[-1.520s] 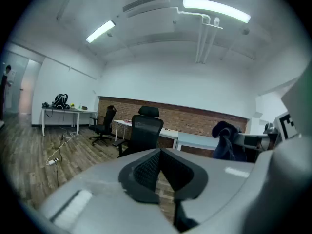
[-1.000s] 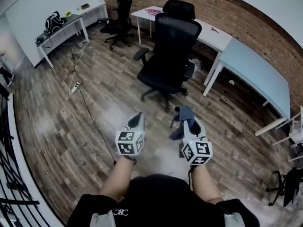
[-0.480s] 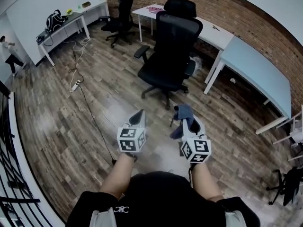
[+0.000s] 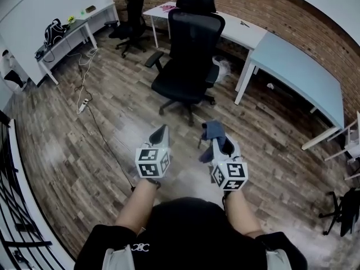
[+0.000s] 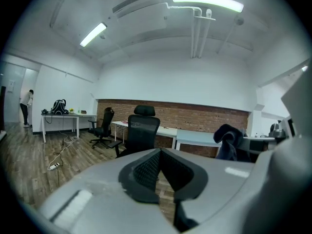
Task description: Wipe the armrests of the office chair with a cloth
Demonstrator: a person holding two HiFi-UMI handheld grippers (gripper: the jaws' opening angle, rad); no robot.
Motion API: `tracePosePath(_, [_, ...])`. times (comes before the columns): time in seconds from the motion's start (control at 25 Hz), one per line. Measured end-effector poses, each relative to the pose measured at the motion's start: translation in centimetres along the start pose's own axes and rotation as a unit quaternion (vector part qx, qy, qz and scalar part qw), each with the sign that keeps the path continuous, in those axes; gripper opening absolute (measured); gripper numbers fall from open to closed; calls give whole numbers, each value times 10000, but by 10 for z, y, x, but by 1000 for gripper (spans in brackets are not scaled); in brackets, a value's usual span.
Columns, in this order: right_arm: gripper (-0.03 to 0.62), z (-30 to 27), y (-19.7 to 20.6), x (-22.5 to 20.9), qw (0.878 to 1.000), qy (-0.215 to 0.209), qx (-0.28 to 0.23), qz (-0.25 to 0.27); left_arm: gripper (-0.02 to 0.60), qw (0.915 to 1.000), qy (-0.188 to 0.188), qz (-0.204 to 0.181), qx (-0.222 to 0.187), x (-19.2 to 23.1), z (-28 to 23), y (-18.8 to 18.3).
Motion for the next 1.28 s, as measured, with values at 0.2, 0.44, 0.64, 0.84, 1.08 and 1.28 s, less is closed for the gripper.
tracePosePath(0.2, [95,8,3,-43,9999,-31,96,-49,6,10000,24,-9,68,-39,-22,6])
tracePosePath(0.44, [97,15,-3,-75,9994,-293,-12,-163,6,9999,81,-33,141,-72,-45,9])
tracePosePath(0.64, [97,7,5,-93,9996,-192,57,-190,6,9996,173,-87,200,-80,-67,10])
tracePosePath(0.84, [97,-20,17,-107,9995,-115,243,-155,6,9991,295,51,305,-70,-108,18])
tracePosePath(1.08, [97,-96,23,-138,9988,-14,488,-63,5,9957,851,68,368,-55,-196,7])
tracePosePath(1.28, [97,-179,7,-154,9978,-5,655,127,6,9949,891,192,440,-16,-263,-18])
Point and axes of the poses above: the fingertips, and each gripper's own axes: z backward along the fingers, x to its left, y out of its underside, the point moved 5 cm from there along z, backward along the fingers, and after that the axes turned 2 degrees about z, right-handed, at the moved point
